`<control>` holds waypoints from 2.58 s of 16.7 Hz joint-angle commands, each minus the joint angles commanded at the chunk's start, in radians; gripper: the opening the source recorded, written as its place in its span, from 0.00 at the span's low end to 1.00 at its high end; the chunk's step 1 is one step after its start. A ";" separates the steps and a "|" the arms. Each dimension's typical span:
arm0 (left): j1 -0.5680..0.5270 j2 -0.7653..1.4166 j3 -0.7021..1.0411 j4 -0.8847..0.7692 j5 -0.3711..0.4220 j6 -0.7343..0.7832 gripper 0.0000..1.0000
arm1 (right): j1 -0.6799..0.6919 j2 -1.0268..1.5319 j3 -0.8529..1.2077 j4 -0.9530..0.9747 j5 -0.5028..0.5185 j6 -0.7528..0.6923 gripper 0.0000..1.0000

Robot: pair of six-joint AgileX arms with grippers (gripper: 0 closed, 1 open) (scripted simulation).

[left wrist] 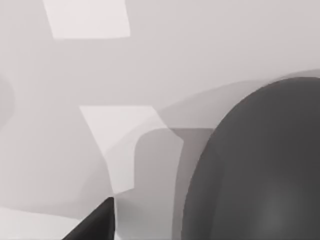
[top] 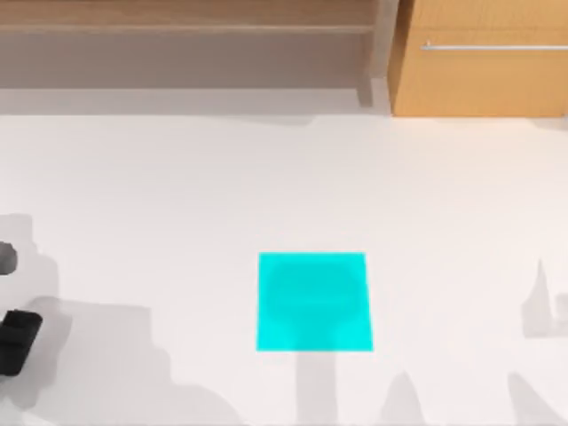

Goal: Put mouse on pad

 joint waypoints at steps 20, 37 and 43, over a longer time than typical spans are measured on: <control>-0.004 -0.237 0.306 -0.515 0.008 -0.008 0.00 | 0.000 0.000 0.000 0.000 0.000 0.000 1.00; -0.504 0.085 0.430 -0.727 -0.034 -1.616 0.00 | 0.000 0.000 0.000 0.000 0.000 0.000 1.00; -0.711 0.258 0.544 -0.796 -0.023 -2.461 0.00 | 0.000 0.000 0.000 0.000 0.000 0.000 1.00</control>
